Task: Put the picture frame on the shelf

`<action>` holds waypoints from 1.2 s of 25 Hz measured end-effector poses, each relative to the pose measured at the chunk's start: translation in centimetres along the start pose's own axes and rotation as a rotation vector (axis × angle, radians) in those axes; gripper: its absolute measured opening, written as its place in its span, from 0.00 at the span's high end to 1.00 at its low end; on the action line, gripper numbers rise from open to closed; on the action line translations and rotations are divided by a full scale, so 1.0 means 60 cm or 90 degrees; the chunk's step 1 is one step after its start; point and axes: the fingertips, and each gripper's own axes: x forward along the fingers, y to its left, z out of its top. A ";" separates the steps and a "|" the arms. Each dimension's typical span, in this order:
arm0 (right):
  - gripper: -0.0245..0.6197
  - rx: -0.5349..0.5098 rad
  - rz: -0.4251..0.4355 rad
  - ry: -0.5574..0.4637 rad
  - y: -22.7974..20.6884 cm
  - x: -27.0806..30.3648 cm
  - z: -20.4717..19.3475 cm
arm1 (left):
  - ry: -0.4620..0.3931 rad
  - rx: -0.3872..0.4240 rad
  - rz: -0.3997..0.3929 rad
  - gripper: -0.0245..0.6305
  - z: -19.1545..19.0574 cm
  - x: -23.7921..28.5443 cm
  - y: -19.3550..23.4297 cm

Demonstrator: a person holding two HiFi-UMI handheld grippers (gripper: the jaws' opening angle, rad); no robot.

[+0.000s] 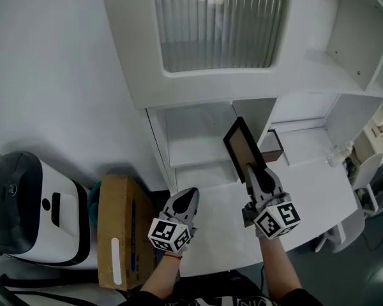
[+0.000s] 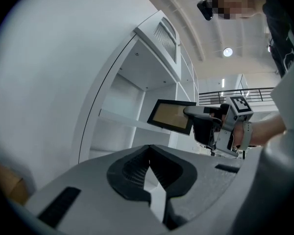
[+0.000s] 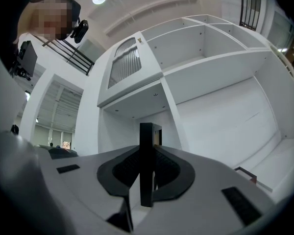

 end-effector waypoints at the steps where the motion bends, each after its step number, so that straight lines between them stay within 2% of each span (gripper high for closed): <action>1: 0.88 -0.004 0.001 0.000 -0.003 0.008 0.001 | -0.001 -0.001 0.004 0.95 0.001 0.004 0.002; 10: 0.88 -0.025 -0.005 0.006 -0.020 0.058 0.000 | -0.012 -0.003 0.033 0.95 0.008 0.025 0.018; 17: 0.88 -0.038 -0.050 0.024 -0.038 0.088 0.000 | -0.010 -0.001 0.042 0.95 0.007 0.034 0.028; 30: 0.88 -0.033 -0.094 0.038 -0.063 0.116 0.004 | -0.019 0.000 0.050 0.95 0.020 0.037 0.037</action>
